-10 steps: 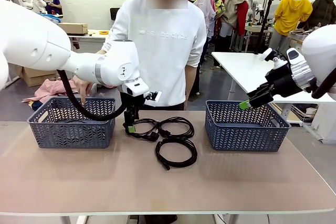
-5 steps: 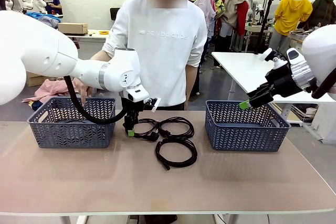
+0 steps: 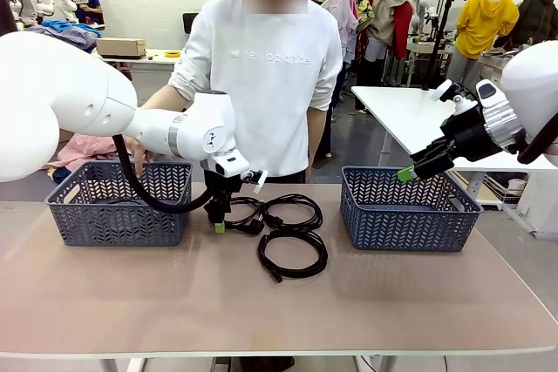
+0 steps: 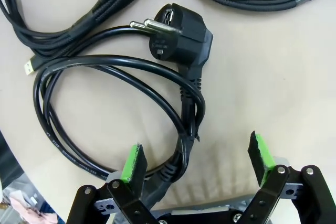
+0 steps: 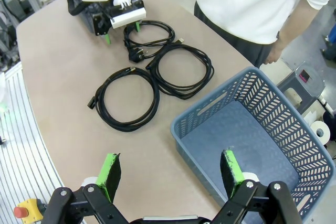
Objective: Organize the cables according to human instructions.
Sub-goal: Pick up a bundle of cables and place it in the basket indicated by the human.
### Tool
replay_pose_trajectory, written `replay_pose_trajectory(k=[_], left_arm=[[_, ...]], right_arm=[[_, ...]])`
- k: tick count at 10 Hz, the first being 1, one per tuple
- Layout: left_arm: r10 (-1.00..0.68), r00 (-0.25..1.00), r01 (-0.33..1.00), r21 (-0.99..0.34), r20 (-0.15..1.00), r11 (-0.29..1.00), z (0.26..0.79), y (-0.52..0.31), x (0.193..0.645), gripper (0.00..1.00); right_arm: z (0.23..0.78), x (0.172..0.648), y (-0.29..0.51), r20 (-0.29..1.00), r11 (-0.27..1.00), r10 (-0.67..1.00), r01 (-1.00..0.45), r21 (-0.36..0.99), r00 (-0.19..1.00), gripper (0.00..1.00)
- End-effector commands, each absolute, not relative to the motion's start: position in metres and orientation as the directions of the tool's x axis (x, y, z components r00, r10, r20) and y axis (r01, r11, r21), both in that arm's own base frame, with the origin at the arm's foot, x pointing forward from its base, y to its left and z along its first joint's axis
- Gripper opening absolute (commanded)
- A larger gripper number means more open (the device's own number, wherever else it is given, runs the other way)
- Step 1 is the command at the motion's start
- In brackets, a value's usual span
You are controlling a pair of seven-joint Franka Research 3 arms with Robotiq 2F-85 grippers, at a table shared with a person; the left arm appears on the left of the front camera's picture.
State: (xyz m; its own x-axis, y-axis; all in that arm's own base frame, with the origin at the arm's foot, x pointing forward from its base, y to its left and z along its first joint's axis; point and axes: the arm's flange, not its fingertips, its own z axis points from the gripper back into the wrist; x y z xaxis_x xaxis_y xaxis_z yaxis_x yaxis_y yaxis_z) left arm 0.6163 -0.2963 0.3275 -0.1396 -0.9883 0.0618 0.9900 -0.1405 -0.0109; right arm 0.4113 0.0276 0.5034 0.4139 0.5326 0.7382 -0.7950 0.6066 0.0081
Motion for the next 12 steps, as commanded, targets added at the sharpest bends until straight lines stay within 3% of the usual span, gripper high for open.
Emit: replay_pose_trajectory(k=[1,4,5,8,9,10,11,12], left_arm=[[-0.991,-0.127,0.992,-0.006,0.037,-0.128,0.326,-0.297,0.622,1.0],[-0.991,-0.132,0.991,-0.011,0.032,-0.133,0.318,-0.301,0.625,1.0],[-0.99,-0.14,0.99,-0.015,0.022,-0.141,0.316,-0.301,0.625,0.95],[-0.99,-0.139,0.99,-0.016,0.023,-0.139,0.316,-0.301,0.625,0.62],[-0.99,-0.139,0.99,-0.012,0.024,-0.139,0.318,-0.301,0.626,0.76],[-0.99,-0.14,0.99,-0.009,0.02,-0.14,0.318,-0.299,0.626,0.43],[-0.99,-0.139,0.99,-0.01,0.021,-0.139,0.318,-0.299,0.626,0.57],[-0.989,-0.145,0.989,-0.008,0.019,-0.145,0.319,-0.299,0.626,0.24]], right_arm=[[0.501,0.414,0.027,0.756,0.592,0.526,-0.806,0.003,0.389,1.0],[0.501,0.414,0.027,0.756,0.592,0.526,-0.806,0.003,0.389,1.0],[0.501,0.414,0.027,0.756,0.592,0.526,-0.806,0.003,0.389,1.0],[0.501,0.414,0.027,0.756,0.592,0.526,-0.806,0.003,0.389,1.0],[0.501,0.414,0.027,0.756,0.592,0.526,-0.806,0.003,0.389,1.0],[0.501,0.414,0.027,0.756,0.592,0.526,-0.806,0.003,0.389,1.0],[0.501,0.414,0.027,0.756,0.592,0.526,-0.806,0.003,0.389,1.0],[0.501,0.414,0.027,0.756,0.592,0.526,-0.806,0.003,0.389,1.0]])
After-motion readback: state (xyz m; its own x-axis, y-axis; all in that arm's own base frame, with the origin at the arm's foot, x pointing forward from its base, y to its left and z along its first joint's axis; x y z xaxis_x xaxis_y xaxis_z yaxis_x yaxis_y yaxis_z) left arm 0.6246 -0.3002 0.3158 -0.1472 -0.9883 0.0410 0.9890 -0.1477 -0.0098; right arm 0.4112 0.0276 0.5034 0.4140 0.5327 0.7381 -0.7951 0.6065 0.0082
